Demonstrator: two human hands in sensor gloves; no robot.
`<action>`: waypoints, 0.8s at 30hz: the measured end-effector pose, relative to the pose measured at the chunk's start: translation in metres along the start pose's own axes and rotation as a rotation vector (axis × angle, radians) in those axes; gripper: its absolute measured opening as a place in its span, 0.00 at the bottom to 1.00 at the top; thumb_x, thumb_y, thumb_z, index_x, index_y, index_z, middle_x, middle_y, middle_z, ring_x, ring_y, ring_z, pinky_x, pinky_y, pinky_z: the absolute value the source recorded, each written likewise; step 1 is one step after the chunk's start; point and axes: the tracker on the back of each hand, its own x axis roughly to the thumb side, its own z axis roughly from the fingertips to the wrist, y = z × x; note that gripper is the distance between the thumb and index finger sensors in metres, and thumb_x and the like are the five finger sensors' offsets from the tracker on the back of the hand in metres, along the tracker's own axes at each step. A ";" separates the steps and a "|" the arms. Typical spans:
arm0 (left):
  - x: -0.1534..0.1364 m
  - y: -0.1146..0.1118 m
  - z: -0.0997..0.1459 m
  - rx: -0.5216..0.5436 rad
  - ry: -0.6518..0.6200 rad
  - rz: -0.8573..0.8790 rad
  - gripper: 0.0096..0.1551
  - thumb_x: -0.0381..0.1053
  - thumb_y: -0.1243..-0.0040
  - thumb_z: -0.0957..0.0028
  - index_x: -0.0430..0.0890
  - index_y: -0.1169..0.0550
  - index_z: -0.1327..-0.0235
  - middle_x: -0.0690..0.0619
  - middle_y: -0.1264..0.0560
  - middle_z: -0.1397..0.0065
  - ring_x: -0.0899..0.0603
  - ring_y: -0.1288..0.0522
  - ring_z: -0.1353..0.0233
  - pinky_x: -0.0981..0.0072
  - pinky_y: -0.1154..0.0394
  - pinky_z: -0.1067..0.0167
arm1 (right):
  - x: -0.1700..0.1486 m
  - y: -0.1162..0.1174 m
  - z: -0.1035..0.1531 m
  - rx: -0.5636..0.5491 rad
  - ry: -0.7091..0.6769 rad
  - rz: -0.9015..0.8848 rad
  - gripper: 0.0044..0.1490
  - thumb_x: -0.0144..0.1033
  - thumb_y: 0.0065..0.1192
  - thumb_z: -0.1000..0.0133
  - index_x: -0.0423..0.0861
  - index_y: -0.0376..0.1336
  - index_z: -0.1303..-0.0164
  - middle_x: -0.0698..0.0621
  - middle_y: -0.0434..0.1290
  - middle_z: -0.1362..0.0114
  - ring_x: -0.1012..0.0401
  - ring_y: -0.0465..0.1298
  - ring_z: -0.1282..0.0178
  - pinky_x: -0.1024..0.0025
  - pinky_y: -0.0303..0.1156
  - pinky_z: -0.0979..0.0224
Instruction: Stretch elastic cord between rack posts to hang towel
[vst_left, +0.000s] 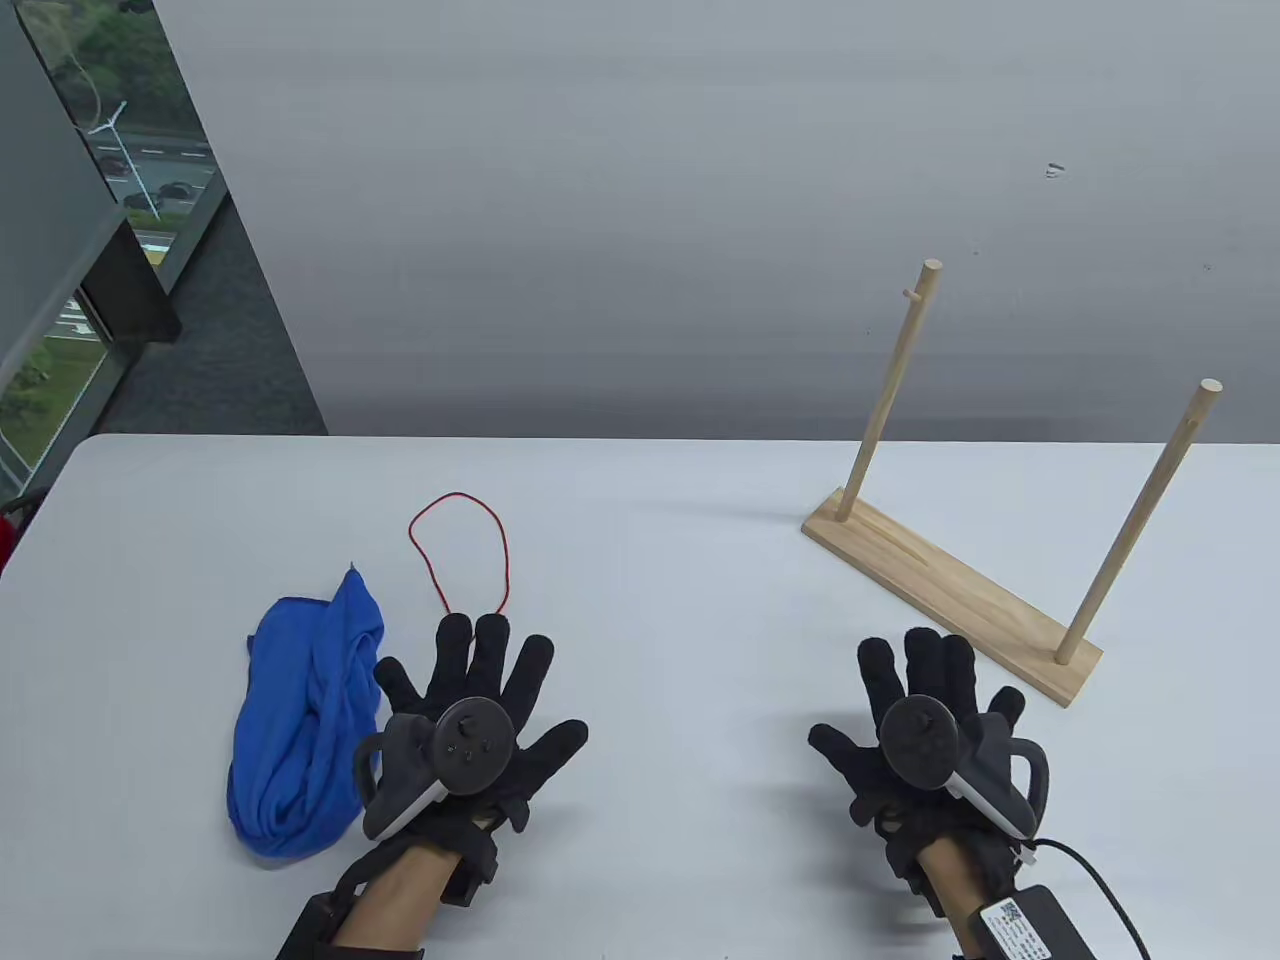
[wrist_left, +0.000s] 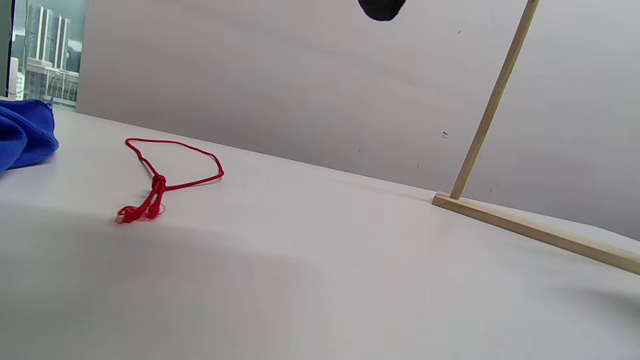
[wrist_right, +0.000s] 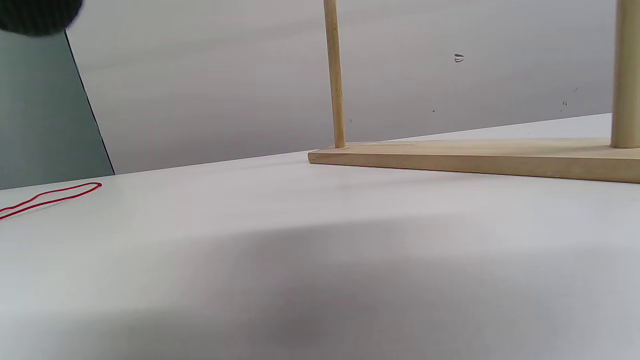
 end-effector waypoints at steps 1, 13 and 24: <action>-0.001 -0.001 0.001 -0.003 0.006 -0.014 0.58 0.92 0.68 0.63 0.65 0.41 0.18 0.51 0.53 0.09 0.35 0.62 0.10 0.19 0.68 0.36 | 0.000 0.003 0.001 0.017 0.005 0.014 0.59 0.83 0.45 0.52 0.64 0.28 0.24 0.48 0.20 0.20 0.42 0.25 0.17 0.23 0.24 0.37; -0.013 0.001 0.012 0.034 0.056 0.015 0.60 0.93 0.70 0.65 0.66 0.42 0.18 0.51 0.56 0.09 0.35 0.66 0.11 0.18 0.69 0.37 | 0.008 0.013 0.007 0.043 0.030 0.049 0.56 0.84 0.44 0.53 0.69 0.26 0.27 0.50 0.15 0.23 0.42 0.22 0.19 0.22 0.23 0.40; -0.019 0.002 0.017 0.052 0.068 0.015 0.59 0.92 0.68 0.63 0.65 0.41 0.18 0.51 0.55 0.09 0.36 0.65 0.11 0.19 0.69 0.36 | 0.003 0.013 0.009 0.034 0.045 0.021 0.56 0.83 0.44 0.53 0.69 0.28 0.26 0.50 0.16 0.22 0.41 0.23 0.19 0.21 0.25 0.39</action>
